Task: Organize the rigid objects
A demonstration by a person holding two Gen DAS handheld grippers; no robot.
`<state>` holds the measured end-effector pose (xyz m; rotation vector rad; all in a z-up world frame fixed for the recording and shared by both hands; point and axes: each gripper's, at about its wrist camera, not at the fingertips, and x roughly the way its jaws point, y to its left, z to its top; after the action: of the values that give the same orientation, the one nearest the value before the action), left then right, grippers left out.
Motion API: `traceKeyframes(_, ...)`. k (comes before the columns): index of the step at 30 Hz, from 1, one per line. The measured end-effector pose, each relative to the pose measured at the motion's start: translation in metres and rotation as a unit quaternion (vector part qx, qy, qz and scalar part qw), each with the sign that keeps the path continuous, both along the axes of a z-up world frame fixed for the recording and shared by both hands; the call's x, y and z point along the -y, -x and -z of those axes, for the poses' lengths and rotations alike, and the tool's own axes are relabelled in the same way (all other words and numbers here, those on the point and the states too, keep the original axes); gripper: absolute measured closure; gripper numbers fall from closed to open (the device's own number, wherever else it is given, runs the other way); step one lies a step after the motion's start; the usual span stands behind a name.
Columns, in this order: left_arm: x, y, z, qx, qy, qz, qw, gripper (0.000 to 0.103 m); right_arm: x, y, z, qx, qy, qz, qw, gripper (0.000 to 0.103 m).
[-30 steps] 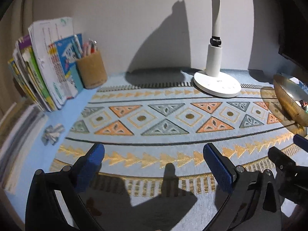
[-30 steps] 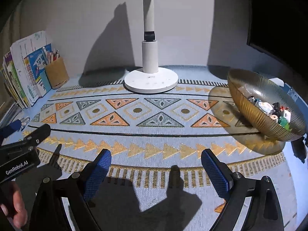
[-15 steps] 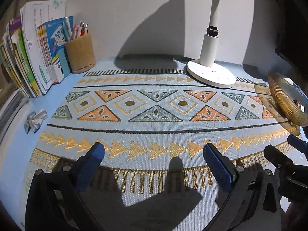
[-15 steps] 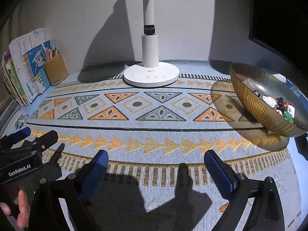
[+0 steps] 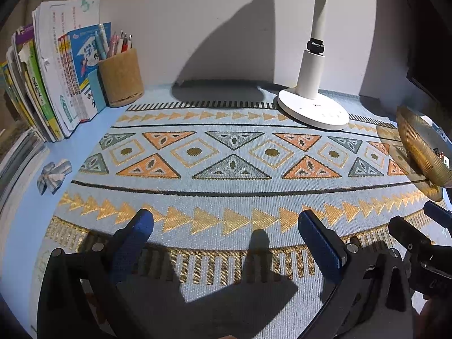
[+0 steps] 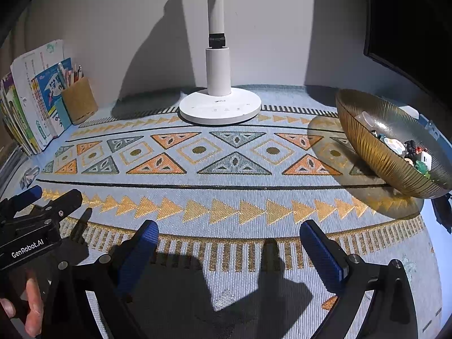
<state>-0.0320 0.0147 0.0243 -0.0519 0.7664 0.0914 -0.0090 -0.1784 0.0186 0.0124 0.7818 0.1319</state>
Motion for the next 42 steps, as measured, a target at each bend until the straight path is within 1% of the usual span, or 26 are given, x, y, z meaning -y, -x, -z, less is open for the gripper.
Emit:
traceKeyframes(14, 0.001, 0.001, -0.001, 0.000, 0.006, 0.004, 1.0000, 0.001, -0.001, 0.000, 0.000, 0.002, 0.006, 0.000, 1.000, 0.003)
traceKeyframes(24, 0.005, 0.002, -0.001, 0.004, -0.006, 0.014, 0.9999, 0.001, 0.001, 0.000, 0.000, 0.004, 0.009, -0.001, 1.000, 0.003)
traceKeyframes(34, 0.013, 0.003, -0.002, 0.007, -0.029, 0.025, 0.9992, 0.001, 0.000, 0.001, 0.000, 0.006, 0.013, -0.001, 1.000, 0.003)
traceKeyframes(42, 0.010, 0.002, -0.001, 0.005, -0.023, 0.027, 0.9994, 0.001, 0.000, 0.001, 0.001, 0.007, 0.017, -0.004, 1.000, 0.003)
